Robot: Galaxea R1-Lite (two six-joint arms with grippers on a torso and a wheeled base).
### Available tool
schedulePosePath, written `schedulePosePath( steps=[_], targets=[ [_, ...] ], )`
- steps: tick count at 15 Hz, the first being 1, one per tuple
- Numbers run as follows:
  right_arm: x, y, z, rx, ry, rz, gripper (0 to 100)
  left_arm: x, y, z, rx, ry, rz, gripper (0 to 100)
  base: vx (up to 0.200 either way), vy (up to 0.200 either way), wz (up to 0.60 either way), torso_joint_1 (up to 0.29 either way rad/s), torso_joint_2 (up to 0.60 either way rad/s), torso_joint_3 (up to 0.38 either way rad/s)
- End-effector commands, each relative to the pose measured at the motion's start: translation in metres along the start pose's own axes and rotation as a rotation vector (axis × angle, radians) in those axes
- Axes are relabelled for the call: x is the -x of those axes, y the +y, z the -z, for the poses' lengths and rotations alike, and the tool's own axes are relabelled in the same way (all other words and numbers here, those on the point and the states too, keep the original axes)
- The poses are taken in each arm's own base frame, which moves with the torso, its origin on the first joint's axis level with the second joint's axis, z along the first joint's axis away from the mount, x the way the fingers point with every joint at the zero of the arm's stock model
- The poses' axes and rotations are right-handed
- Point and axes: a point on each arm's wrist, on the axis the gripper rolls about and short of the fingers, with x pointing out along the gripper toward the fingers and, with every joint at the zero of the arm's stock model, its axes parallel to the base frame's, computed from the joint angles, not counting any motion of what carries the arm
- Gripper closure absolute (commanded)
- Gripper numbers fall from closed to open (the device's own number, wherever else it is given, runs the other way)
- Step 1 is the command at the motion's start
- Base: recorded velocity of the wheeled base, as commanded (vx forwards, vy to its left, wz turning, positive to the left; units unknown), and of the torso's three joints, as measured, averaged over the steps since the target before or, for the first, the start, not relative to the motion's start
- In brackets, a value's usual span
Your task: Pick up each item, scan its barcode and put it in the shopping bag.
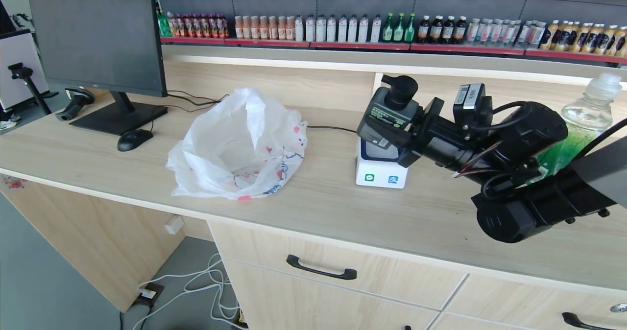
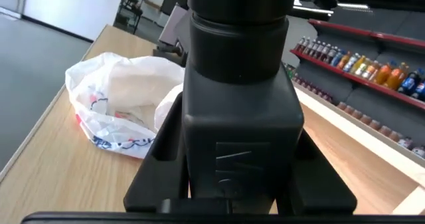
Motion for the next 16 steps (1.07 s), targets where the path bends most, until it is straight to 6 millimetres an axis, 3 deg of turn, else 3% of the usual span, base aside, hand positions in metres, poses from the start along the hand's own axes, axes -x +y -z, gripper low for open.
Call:
schedulePosePath(
  steps=[1,3,6,10,12,16],
  targets=[
    [0.000,-0.004,0.012,0.021,0.009,0.003,100,0.000,0.000,0.000,0.000,0.000,0.001,0,0.000,0.000,0.00,0.000,0.00,0.000],
    [-0.005,-0.007,0.018,0.080,-0.014,-0.043,100,0.000,0.000,0.000,-0.001,0.000,0.001,0,0.000,0.000,0.00,0.000,0.00,0.000],
    [0.005,-0.012,0.027,0.186,-0.011,-0.104,100,0.000,0.000,0.000,0.000,0.000,0.001,0,0.000,0.000,0.00,0.000,0.00,0.000],
    [0.006,-0.021,0.039,0.240,-0.024,-0.136,100,0.000,0.000,0.000,0.000,0.000,-0.001,0,0.000,0.000,0.00,0.000,0.00,0.000],
    [0.018,-0.032,0.044,0.281,0.000,-0.117,100,0.000,0.000,0.000,-0.001,0.000,-0.001,0,0.000,0.000,0.00,0.000,0.00,0.000],
    [0.017,-0.033,0.059,0.300,-0.011,-0.159,100,0.000,0.000,0.000,0.000,0.000,-0.001,0,0.000,0.000,0.00,0.000,0.00,0.000]
  ],
)
